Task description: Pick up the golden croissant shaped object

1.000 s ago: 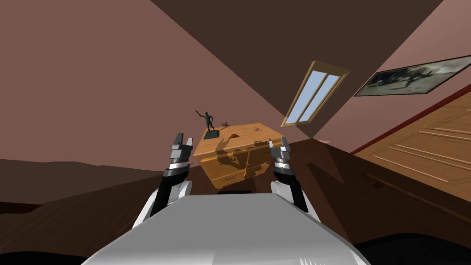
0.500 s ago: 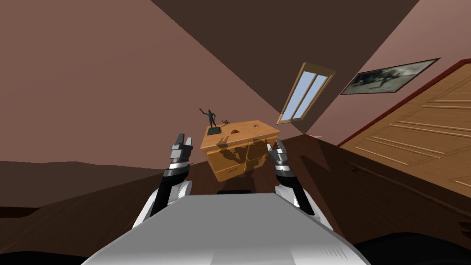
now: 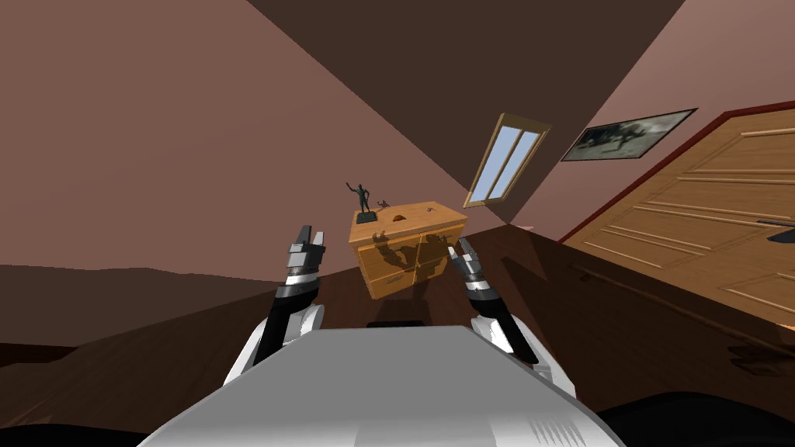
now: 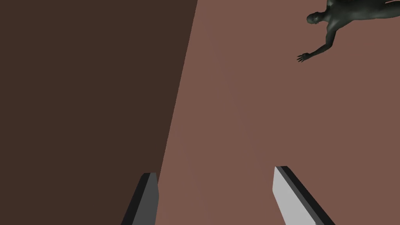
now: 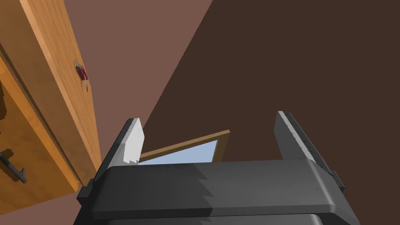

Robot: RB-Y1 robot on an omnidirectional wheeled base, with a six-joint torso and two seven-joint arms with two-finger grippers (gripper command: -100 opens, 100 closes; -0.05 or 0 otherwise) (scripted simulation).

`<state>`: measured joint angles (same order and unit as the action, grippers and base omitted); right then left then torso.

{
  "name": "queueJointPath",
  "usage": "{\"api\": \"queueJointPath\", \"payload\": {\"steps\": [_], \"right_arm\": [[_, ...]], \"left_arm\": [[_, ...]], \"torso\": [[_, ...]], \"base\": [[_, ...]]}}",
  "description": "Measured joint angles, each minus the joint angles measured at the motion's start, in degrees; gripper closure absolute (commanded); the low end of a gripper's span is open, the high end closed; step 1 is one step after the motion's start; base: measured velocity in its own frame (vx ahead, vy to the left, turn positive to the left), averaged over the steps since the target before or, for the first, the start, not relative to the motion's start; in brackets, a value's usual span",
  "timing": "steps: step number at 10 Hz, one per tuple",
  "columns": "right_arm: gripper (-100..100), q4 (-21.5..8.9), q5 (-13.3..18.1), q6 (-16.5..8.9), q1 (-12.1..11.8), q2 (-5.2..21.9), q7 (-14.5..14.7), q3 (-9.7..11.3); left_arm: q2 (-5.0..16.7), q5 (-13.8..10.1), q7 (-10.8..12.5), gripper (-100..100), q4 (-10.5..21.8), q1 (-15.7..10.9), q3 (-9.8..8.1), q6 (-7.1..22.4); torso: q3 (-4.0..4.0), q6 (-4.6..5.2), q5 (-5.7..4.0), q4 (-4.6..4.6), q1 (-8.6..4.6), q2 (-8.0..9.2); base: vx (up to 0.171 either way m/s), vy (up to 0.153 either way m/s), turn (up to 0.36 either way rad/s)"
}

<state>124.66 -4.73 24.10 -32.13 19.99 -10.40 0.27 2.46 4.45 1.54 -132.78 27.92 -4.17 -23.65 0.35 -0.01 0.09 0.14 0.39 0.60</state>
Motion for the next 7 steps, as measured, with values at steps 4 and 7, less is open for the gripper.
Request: {"api": "queueJointPath", "payload": {"steps": [4,7], "right_arm": [[-100,-2.8,1.1,0.3,-0.1,6.0,0.0,0.1],[-100,-4.3,1.9,0.6,-0.6,10.9,0.0,0.0]], "left_arm": [[0.0,0.0,0.0,0,0.0,0.0,0.0,0.0],[0.0,0.0,0.0,0,0.0,0.0,0.0,0.0]], "torso": [[-0.08,-0.01,-0.04,-0.03,-0.16,-0.13],[-0.1,0.0,-0.02,-0.03,-0.13,-0.2]], "base": [[-0.119,0.058,0.001],[-0.121,0.071,0.03]]}}
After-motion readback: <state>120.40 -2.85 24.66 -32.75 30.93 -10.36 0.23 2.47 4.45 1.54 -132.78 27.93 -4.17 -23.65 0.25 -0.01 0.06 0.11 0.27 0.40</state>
